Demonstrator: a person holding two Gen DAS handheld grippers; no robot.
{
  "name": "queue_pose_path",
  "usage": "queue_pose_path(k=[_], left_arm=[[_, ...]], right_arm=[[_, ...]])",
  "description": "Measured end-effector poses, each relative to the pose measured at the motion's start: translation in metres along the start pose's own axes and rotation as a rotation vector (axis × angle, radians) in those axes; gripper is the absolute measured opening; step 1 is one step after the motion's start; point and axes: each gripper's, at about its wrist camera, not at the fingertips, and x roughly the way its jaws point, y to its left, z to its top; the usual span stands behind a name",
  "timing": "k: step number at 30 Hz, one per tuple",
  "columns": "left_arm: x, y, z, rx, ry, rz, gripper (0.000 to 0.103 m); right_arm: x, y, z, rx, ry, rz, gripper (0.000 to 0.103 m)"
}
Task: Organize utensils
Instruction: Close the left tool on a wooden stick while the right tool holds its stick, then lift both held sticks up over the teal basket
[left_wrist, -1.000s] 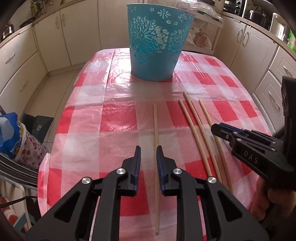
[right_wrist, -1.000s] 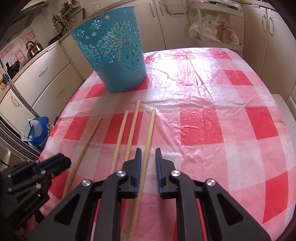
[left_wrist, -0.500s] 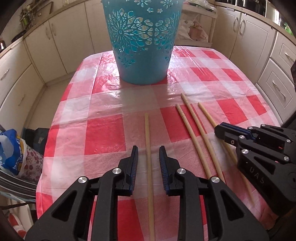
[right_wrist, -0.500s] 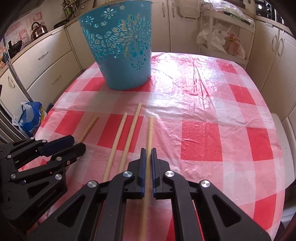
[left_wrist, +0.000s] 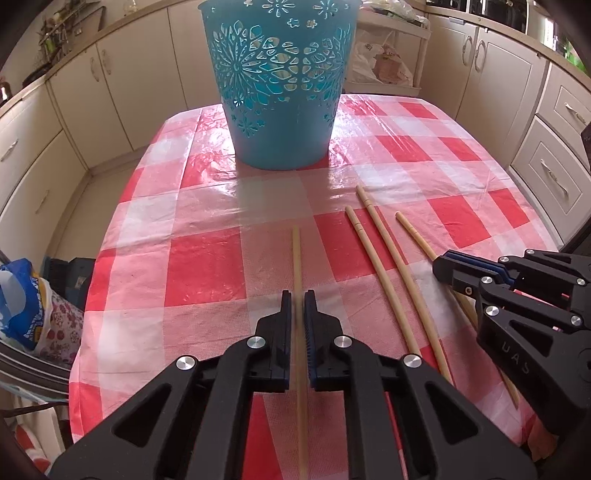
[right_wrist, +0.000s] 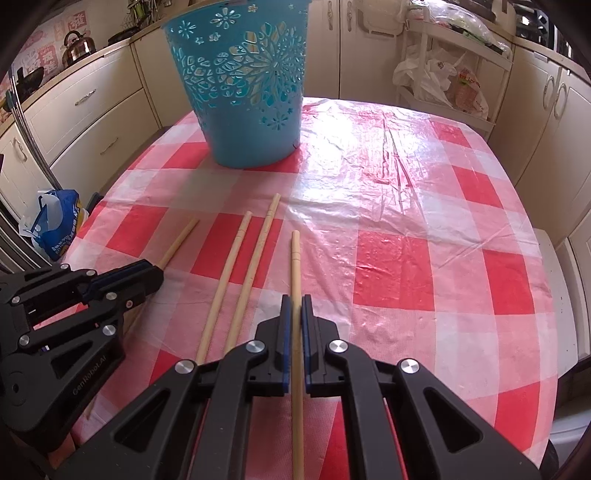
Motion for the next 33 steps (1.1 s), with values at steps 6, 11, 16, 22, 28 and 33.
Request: queue_pose_path(k=[6,11,16,22,28,33], left_arm=[[0.0,0.0,0.0,-0.007,0.004,0.003,0.007],[0.0,-0.001,-0.001,-0.003,-0.011,-0.006,0.006],[-0.006,0.012,-0.001,-0.066,-0.021,-0.086,0.004],[-0.047,0.036,0.004,-0.156,-0.171,-0.182,0.004],[-0.094,0.048,0.022,-0.191,-0.329,-0.245,0.004],[-0.124,0.055,0.045,-0.21,-0.444,-0.287,0.004]], right_arm=[[0.0,0.004,0.002,-0.028,0.023,-0.019,0.006],[0.0,0.005,0.0,-0.043,0.01,-0.021,0.006],[-0.005,-0.01,-0.002,0.088,0.013,0.069,0.006],[-0.036,-0.027,-0.005,0.256,-0.088,0.2,0.006],[-0.078,-0.025,0.015,0.308,-0.25,0.272,0.006],[-0.107,-0.019,0.044,0.312,-0.377,0.299,0.006]])
